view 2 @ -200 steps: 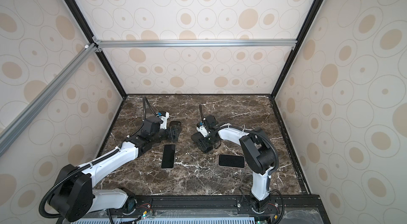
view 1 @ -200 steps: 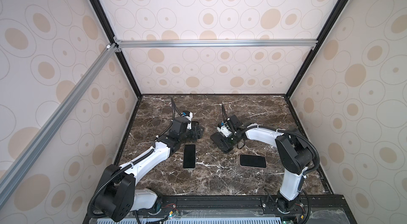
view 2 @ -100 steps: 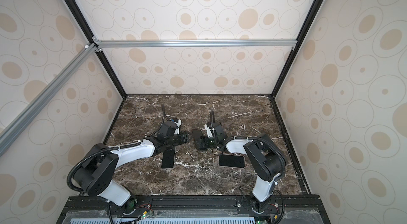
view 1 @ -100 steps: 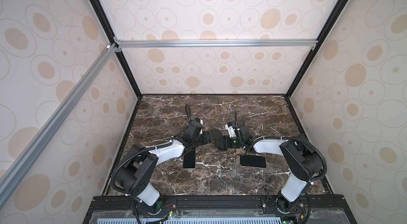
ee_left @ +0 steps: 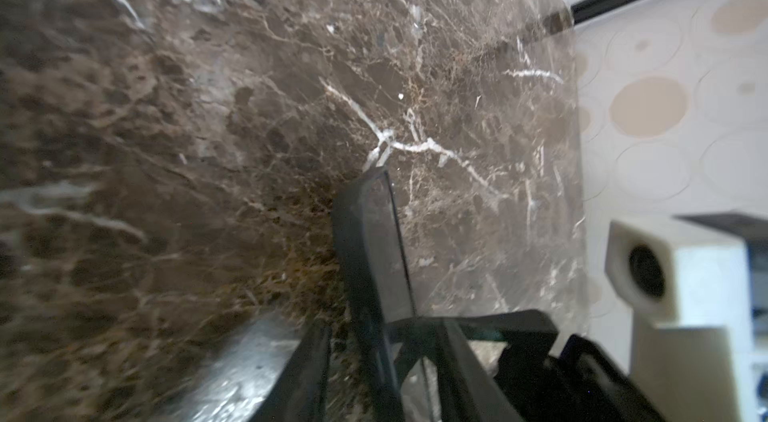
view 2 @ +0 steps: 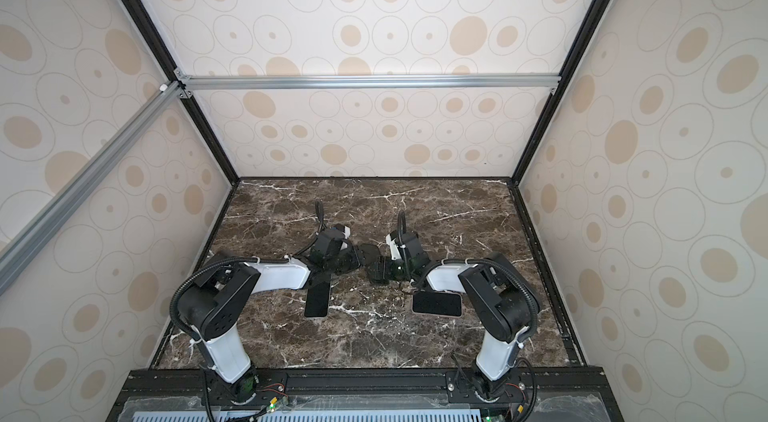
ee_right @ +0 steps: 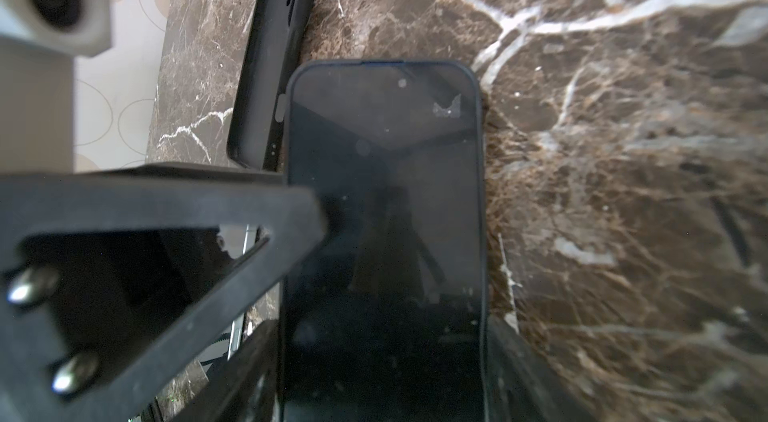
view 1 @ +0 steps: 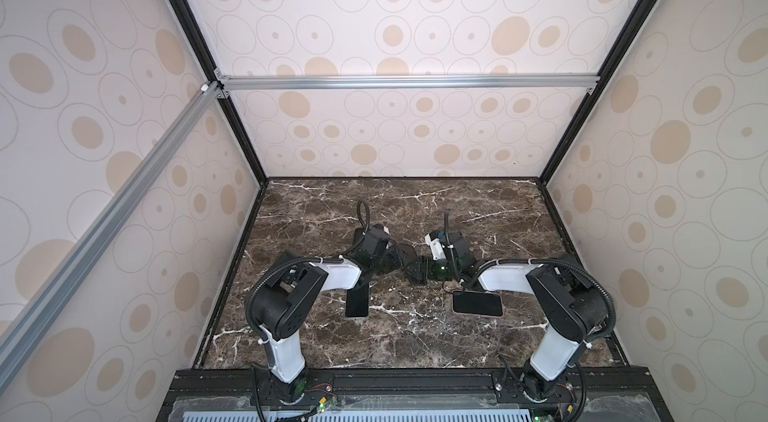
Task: Take the phone out of the phone case
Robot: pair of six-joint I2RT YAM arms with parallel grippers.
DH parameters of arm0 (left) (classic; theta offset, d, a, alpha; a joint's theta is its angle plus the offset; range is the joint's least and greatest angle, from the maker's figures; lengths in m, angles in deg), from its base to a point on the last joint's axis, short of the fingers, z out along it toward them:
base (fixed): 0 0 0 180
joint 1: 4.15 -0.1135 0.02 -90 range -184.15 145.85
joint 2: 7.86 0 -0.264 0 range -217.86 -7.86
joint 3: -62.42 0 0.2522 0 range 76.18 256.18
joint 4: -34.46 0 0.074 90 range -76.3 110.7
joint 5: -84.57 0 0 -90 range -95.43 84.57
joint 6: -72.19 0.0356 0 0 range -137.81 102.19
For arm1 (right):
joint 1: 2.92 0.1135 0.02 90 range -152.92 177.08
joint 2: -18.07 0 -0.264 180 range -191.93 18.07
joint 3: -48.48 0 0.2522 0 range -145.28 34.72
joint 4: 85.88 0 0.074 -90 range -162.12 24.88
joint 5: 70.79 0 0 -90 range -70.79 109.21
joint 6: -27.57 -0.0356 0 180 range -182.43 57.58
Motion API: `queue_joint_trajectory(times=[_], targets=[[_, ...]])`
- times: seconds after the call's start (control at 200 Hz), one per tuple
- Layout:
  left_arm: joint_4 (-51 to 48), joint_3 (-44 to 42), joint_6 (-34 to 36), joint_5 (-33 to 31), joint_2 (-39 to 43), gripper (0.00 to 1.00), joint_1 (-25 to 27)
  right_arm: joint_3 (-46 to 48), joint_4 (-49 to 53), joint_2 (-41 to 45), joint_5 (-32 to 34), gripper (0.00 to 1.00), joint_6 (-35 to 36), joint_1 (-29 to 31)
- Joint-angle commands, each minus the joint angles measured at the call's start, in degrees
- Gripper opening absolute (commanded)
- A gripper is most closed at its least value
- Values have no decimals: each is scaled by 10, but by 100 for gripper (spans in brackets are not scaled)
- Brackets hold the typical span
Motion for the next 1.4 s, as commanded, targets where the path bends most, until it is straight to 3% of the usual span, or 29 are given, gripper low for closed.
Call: queue_joint_trajectory(times=[0.0, 0.255, 0.42, 0.5, 0.625, 0.715, 0.735, 0.945, 1.075, 1.215, 1.395], targets=[[55, 26, -29, 31, -20, 30, 4, 3, -25, 21, -14, 18, 2, 6], [61, 31, -22, 41, -8, 0, 5, 24, -30, 79, 8, 23, 36, 7], [31, 44, 32, 22, 48, 0, 2, 38, -1, 172, 27, 52, 110, 6], [15, 59, 64, 24, 77, 0, -4, 45, 21, 231, 49, 72, 137, 6], [4, 81, 115, 55, 119, 0, -19, 36, 80, 313, 91, 89, 181, 5], [-8, 94, 147, 78, 146, 0, -30, 12, 139, 356, 94, 93, 227, 5], [-13, 99, 156, 83, 150, 0, -33, 5, 151, 365, 91, 100, 240, 5], [-79, 142, 257, 177, 198, 0, -55, -59, 234, 423, 75, 100, 304, -10], [-87, 150, 308, 262, 232, 0, -65, -113, 266, 406, -73, 100, 294, -80], [-133, 168, 373, 307, 264, 0, -66, -149, 255, 379, -223, 95, 280, -134], [-114, 173, 386, 388, 293, 0, -66, -162, 204, 363, -293, 85, 255, -142]])
